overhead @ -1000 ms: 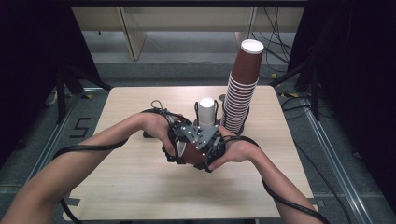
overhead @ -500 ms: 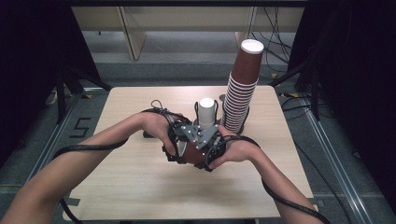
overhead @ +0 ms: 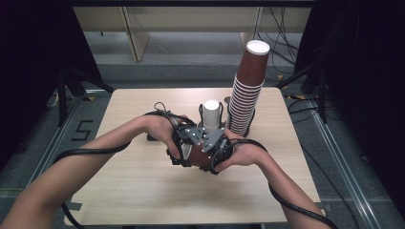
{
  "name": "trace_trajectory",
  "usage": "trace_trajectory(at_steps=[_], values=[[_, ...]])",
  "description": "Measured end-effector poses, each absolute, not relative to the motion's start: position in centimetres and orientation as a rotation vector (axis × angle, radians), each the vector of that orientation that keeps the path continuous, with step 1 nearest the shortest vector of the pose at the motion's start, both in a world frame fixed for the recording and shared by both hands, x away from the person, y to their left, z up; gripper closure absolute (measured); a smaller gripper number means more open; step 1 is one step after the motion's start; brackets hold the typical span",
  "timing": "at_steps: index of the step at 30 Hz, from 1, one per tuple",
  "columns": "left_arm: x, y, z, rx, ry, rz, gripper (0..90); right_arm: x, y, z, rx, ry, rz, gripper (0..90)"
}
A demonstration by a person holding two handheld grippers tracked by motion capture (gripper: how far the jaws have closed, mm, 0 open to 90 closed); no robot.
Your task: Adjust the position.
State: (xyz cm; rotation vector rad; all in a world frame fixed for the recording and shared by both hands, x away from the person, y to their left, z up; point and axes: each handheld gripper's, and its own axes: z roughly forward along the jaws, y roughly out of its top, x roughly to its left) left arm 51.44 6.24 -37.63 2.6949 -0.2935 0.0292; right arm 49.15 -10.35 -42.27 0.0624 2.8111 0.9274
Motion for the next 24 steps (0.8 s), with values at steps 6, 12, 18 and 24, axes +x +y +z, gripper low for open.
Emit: trace_trajectory(at_steps=[6, 12, 18, 24], values=[[51.5, 6.9, -37.7, 2.642, -0.247, 0.071, 7.5, 48.7, -10.9, -42.8, 0.162, 2.798, 0.943, 25.3], [51.9, 8.1, -37.4, 2.541, -0.159, 0.131, 6.5, 48.9, -12.1, -43.3, 0.207, 2.717, 1.03, 25.0], [51.7, 9.3, -37.9, 2.465, -0.097, 0.155, 6.1, 48.7, -13.2, -44.2, 0.271, 2.665, 1.094, 24.9], [52.0, 10.3, -38.1, 2.406, -0.05, 0.22, 6.8, 48.3, -13.9, -44.6, 0.29, 2.635, 1.103, 24.8]])
